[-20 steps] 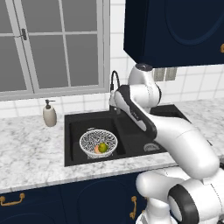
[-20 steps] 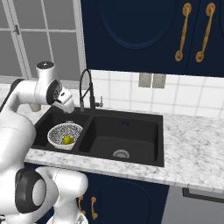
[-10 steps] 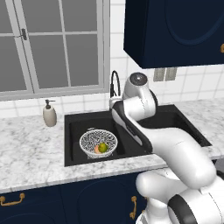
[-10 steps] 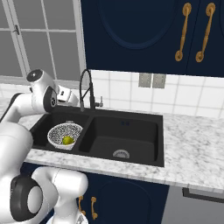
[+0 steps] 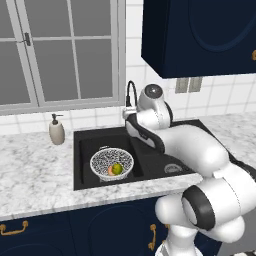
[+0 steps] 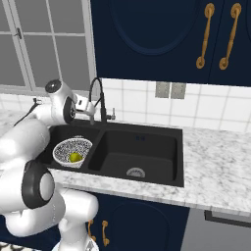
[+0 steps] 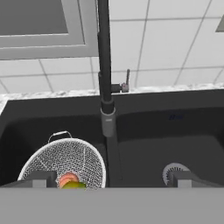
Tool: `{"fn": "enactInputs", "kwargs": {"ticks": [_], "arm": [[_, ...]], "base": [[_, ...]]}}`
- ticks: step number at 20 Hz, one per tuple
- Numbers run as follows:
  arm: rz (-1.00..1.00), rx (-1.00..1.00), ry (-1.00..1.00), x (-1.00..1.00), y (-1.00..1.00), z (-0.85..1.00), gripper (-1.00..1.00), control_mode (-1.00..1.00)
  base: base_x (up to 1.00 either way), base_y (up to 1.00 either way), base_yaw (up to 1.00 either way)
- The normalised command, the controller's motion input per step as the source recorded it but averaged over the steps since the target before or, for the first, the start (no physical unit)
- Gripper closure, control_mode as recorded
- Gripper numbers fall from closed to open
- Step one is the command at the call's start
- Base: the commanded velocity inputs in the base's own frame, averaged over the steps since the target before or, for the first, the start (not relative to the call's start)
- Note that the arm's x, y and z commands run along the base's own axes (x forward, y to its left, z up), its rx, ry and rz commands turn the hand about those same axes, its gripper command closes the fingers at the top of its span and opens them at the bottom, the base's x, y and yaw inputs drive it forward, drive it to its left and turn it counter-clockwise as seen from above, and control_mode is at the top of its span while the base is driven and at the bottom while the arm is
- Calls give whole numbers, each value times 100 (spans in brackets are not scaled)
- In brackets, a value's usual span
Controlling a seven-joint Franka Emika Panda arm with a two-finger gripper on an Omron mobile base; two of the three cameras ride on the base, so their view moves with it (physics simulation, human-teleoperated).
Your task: Put the colander in the sink, put the pear, peach in the colander, and turn on the sink faucet and pour water over the colander.
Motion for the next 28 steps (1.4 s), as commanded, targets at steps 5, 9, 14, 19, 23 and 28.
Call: {"fn": "enactInputs", "kwargs": {"ticks": [5, 9, 14, 19, 23, 28], "arm": [[0, 0, 0, 48, 0, -5, -100, -100], [0, 0, 0, 38, 0, -10, -100, -100], [0, 0, 1, 35, -2, -23, -100, -100], [0, 0, 2, 56, 0, -22, -100, -100], [0, 0, 4, 58, 0, -23, -100, -100], [0, 0, 5, 61, 0, -23, -100, -100]], "base": [[0, 0, 0], [0, 0, 0], [0, 0, 0], [0, 0, 0], [0, 0, 0], [0, 0, 0]]}}
